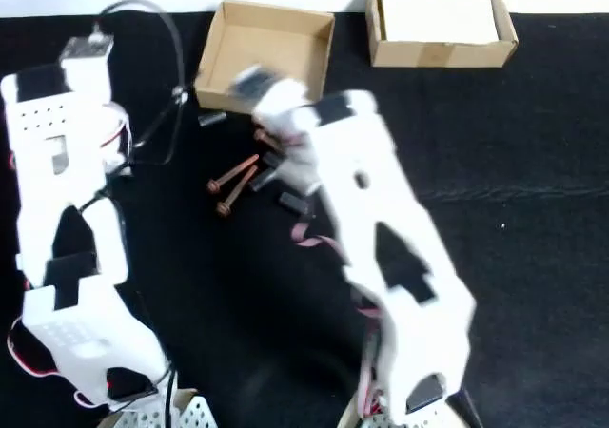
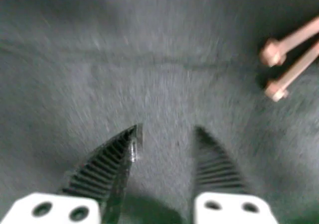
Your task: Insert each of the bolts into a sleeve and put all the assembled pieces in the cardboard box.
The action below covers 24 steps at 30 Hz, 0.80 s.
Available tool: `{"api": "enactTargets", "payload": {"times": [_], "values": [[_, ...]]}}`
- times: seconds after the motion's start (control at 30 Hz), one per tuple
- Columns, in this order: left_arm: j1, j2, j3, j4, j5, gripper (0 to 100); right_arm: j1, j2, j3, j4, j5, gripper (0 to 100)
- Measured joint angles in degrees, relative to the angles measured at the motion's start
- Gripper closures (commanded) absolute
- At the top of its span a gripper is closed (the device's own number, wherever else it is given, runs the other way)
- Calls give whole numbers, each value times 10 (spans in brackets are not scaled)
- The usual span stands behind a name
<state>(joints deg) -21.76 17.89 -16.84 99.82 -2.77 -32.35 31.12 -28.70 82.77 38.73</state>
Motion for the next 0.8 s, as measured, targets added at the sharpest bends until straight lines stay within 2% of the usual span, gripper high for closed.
{"api": "enactTargets", "payload": {"times": [0.1,0.23,0.37,0.6,0.8], "values": [[1,4,47,-9,0,787,-12,78,-83,4,19,715],[-10,6,95,-59,0,786,-14,170,-167,10,24,715],[-31,6,117,-85,19,786,-16,236,-222,62,24,715],[-36,6,118,-87,22,786,0,257,-312,161,53,714],[-36,6,119,-86,22,786,9,252,-345,174,71,714]]}}
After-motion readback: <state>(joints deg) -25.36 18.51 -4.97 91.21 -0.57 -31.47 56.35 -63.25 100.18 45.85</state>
